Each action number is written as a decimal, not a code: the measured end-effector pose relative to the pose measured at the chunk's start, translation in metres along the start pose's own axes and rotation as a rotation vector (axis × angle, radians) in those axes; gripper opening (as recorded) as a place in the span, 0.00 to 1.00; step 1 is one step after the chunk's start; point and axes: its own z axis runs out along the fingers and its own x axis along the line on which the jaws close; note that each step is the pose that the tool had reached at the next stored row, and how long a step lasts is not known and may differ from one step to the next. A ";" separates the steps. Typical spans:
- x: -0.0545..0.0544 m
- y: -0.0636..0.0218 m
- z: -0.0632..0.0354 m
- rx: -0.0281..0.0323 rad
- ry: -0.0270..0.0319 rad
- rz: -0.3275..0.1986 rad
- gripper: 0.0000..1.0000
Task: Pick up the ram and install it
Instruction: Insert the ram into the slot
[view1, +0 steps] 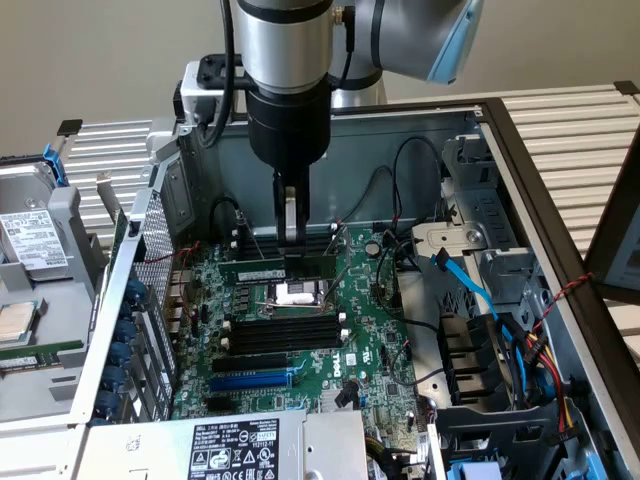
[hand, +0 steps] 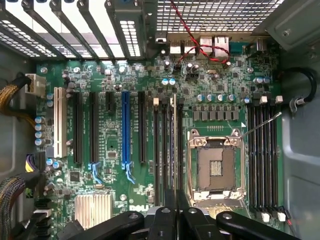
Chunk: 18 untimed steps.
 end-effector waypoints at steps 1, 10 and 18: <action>0.000 -0.0001 0.0017 0.0000 0.0001 0.000 0.12; 0.000 -0.0007 0.0181 0.0000 -0.0001 0.000 0.12; 0.010 -0.0031 0.0322 -0.0001 -0.0027 0.002 0.12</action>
